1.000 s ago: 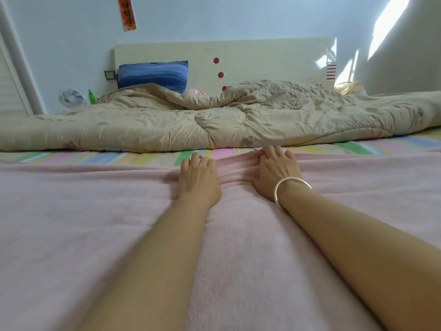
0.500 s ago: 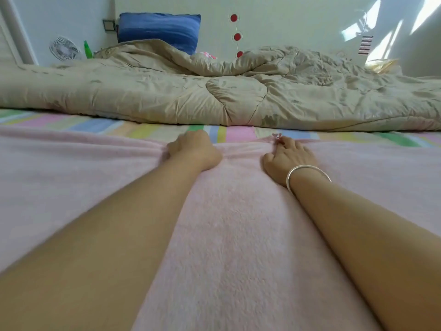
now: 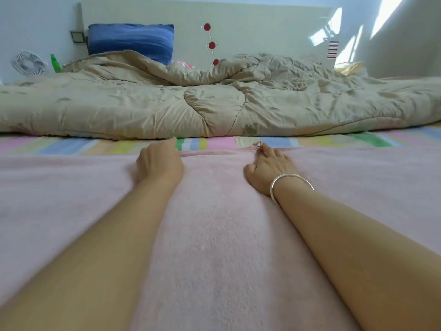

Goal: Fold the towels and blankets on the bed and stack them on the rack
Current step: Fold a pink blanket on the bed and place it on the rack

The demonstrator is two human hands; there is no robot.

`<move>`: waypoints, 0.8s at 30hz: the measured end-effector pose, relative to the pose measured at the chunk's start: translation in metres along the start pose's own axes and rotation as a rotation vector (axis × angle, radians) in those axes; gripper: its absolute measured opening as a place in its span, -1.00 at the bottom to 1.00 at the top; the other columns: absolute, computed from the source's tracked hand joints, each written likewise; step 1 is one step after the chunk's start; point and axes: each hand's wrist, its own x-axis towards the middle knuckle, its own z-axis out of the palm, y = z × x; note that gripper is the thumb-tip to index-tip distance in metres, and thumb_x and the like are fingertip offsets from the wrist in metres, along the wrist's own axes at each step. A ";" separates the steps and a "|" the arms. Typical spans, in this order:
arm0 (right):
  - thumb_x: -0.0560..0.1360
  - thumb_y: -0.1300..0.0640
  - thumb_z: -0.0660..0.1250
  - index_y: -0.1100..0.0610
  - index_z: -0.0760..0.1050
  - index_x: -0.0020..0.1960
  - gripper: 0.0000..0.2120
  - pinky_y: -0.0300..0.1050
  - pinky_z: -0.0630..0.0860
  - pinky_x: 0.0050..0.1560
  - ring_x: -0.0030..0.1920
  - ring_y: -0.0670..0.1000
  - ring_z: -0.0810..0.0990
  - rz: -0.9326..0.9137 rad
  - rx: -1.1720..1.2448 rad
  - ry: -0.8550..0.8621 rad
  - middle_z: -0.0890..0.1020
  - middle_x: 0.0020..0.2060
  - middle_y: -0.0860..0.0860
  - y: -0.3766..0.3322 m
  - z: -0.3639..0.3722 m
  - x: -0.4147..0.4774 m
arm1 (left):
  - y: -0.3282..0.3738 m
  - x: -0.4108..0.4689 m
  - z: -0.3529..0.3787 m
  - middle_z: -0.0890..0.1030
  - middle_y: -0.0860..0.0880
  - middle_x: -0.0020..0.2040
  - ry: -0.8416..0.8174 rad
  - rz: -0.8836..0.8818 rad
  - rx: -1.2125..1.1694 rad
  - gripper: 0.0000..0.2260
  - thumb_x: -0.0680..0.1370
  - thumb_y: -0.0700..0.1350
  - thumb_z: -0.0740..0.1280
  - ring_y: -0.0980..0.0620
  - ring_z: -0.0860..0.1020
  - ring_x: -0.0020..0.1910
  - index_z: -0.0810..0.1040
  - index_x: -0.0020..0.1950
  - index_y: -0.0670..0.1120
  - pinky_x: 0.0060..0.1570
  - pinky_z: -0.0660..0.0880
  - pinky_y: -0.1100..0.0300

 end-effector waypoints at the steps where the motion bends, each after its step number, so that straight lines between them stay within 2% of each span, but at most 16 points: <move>1: 0.56 -0.05 -0.01 0.24 0.09 0.54 -0.37 0.00 0.19 0.40 0.46 0.13 0.21 0.038 0.007 -0.016 0.12 0.53 0.10 0.003 -0.001 0.000 | -0.001 -0.004 -0.006 0.52 -0.18 0.33 -0.072 0.016 -0.104 -0.66 0.64 -0.13 0.16 -0.22 0.45 0.31 0.48 0.40 -0.03 0.21 0.39 0.05; 3: 0.57 -0.01 0.01 0.23 0.09 0.51 -0.42 -0.01 0.28 0.32 0.39 0.17 0.34 0.162 -0.046 0.001 0.18 0.51 0.15 -0.005 -0.008 -0.005 | -0.015 -0.015 -0.024 0.52 -0.15 0.35 -0.187 0.091 -0.245 -0.69 0.64 -0.10 0.14 -0.17 0.45 0.31 0.56 0.31 -0.03 0.23 0.37 0.09; 4: 0.59 0.01 0.00 0.22 0.04 0.53 -0.44 -0.01 0.30 0.31 0.36 0.22 0.37 0.225 -0.111 0.042 0.13 0.52 0.17 -0.012 -0.014 -0.009 | -0.023 -0.022 -0.033 0.56 -0.15 0.30 -0.211 0.127 -0.246 -0.72 0.64 -0.09 0.13 -0.17 0.49 0.23 0.62 0.17 -0.01 0.14 0.41 0.09; 5: 0.62 0.04 -0.02 0.20 0.02 0.54 -0.46 0.00 0.31 0.31 0.33 0.26 0.38 0.240 -0.161 0.113 0.06 0.54 0.17 -0.028 -0.020 -0.012 | -0.040 -0.028 -0.046 0.59 -0.14 0.22 -0.208 0.147 -0.177 -0.72 0.63 -0.08 0.11 -0.18 0.51 0.14 0.62 0.03 -0.02 0.04 0.41 0.09; 6: 0.62 0.08 -0.02 0.15 0.08 0.53 -0.51 0.01 0.32 0.30 0.30 0.27 0.39 0.222 -0.199 0.154 0.05 0.54 0.16 -0.042 -0.025 -0.017 | -0.055 -0.032 -0.056 0.61 -0.13 0.17 -0.198 0.164 -0.055 -0.72 0.63 -0.05 0.09 -0.19 0.51 0.09 0.60 -0.01 -0.04 -0.01 0.38 0.09; 8: 0.62 0.09 0.00 0.09 0.27 0.43 -0.60 0.02 0.34 0.27 0.29 0.24 0.40 0.094 -0.079 0.150 0.21 0.47 0.12 -0.088 -0.029 -0.025 | -0.100 -0.032 -0.075 0.56 -0.10 0.24 -0.240 0.134 0.195 -0.64 0.65 0.05 0.03 -0.16 0.50 0.17 0.56 0.15 -0.05 0.09 0.35 0.07; 10: 0.62 -0.03 -0.03 0.04 0.37 0.38 -0.59 0.04 0.29 0.34 0.33 0.19 0.36 -0.134 0.064 0.051 0.37 0.39 0.08 -0.150 -0.025 -0.038 | -0.154 -0.023 -0.083 0.38 -0.07 0.46 -0.367 0.040 0.307 -0.50 0.64 0.19 -0.05 -0.12 0.36 0.40 0.39 0.44 0.00 0.32 0.25 -0.02; 12: 0.59 -0.18 -0.10 -0.06 0.34 0.41 -0.51 0.11 0.18 0.40 0.39 0.20 0.30 -0.308 0.088 -0.075 0.35 0.43 0.09 -0.216 -0.018 -0.044 | -0.201 -0.011 -0.085 0.15 -0.02 0.58 -0.433 -0.006 0.292 -0.34 0.56 0.36 -0.12 -0.07 0.13 0.54 0.15 0.57 0.05 0.47 0.07 -0.13; 14: 0.53 -0.33 -0.15 -0.11 0.24 0.46 -0.40 0.21 0.07 0.42 0.46 0.25 0.19 -0.293 0.027 -0.173 0.24 0.48 0.19 -0.260 -0.015 -0.040 | -0.222 -0.003 -0.080 0.05 0.02 0.61 -0.455 -0.023 0.222 -0.20 0.47 0.48 -0.15 -0.04 0.01 0.57 0.06 0.60 0.06 0.50 -0.02 -0.14; 17: 0.46 -0.45 -0.17 -0.17 0.10 0.51 -0.30 0.29 -0.03 0.43 0.50 0.27 0.07 -0.143 -0.018 -0.205 0.12 0.51 0.21 -0.281 -0.007 -0.020 | -0.222 0.008 -0.068 0.08 -0.01 0.60 -0.406 -0.034 0.206 -0.18 0.48 0.48 -0.12 -0.04 0.04 0.57 0.10 0.59 0.02 0.48 -0.02 -0.12; 19: 0.47 -0.44 -0.16 -0.18 0.10 0.51 -0.32 0.28 -0.05 0.44 0.51 0.24 0.06 -0.130 -0.019 -0.214 0.12 0.51 0.19 -0.284 -0.003 -0.021 | -0.217 0.003 -0.068 0.27 -0.06 0.53 -0.321 -0.009 0.278 -0.25 0.51 0.43 -0.10 -0.09 0.20 0.51 0.26 0.53 -0.01 0.45 0.05 -0.13; 20: 0.50 -0.41 -0.15 -0.17 0.13 0.51 -0.34 0.25 -0.04 0.44 0.51 0.21 0.06 -0.145 0.038 -0.197 0.15 0.51 0.17 -0.281 -0.002 -0.027 | -0.213 -0.004 -0.070 0.39 -0.07 0.45 -0.236 0.045 0.312 -0.35 0.55 0.35 -0.05 -0.10 0.30 0.44 0.37 0.46 -0.01 0.44 0.10 -0.11; 22: 0.56 -0.31 -0.09 -0.12 0.15 0.52 -0.42 0.17 -0.04 0.48 0.53 0.13 0.05 -0.173 0.266 -0.125 0.19 0.52 0.09 -0.270 -0.006 -0.044 | -0.200 -0.020 -0.080 0.57 -0.06 0.23 0.056 0.228 0.296 -0.65 0.59 0.06 0.13 -0.10 0.46 0.25 0.54 0.27 -0.04 0.38 0.21 -0.04; 24: 0.60 -0.23 -0.06 -0.11 0.13 0.53 -0.47 0.13 -0.04 0.50 0.54 0.05 0.04 -0.216 0.433 -0.096 0.17 0.53 -0.02 -0.253 -0.017 -0.070 | -0.183 -0.039 -0.092 0.65 -0.06 -0.05 0.274 0.362 0.160 -0.77 0.46 -0.17 0.24 -0.13 0.54 -0.02 0.64 0.02 -0.06 0.20 0.37 -0.01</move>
